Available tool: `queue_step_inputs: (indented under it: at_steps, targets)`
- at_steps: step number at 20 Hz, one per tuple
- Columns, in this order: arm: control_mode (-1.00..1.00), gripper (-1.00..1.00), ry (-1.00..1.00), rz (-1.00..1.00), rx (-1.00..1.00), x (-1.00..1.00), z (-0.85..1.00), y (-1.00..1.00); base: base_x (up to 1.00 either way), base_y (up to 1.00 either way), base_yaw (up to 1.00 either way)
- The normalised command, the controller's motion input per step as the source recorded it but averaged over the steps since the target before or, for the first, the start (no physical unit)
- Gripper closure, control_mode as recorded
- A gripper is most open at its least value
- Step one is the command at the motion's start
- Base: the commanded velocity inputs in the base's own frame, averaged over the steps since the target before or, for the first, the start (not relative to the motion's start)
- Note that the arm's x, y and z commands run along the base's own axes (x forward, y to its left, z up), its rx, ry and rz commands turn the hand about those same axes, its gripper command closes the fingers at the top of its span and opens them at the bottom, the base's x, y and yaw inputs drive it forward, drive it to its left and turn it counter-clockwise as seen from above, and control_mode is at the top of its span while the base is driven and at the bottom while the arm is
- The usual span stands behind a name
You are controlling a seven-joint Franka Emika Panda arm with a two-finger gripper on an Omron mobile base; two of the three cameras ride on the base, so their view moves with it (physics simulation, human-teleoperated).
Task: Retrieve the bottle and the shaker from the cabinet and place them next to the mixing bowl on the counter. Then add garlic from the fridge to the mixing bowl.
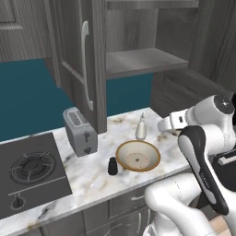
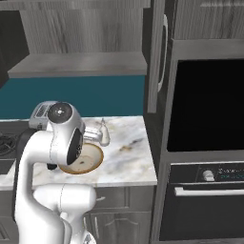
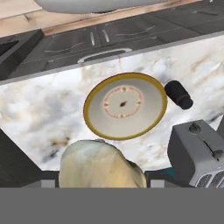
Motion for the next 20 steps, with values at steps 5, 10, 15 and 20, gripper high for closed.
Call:
queue_step_inputs:
  at_steps: [5,10,15,20]
  targets:
    - [-1.00,1.00,0.03,0.00,0.00,0.31,-0.41,0.08,0.00,0.00,0.00]
    - [-1.00,1.00,0.00,-0.01,0.00,0.01,-0.25,0.28,0.00,0.00,0.00]
    - [-1.00,1.00,0.09,0.00,0.00,0.00,-0.36,0.07,0.00,0.00,0.00]
    - [-1.00,1.00,0.15,0.00,0.00,0.05,-0.56,0.00,0.00,0.00,0.00]
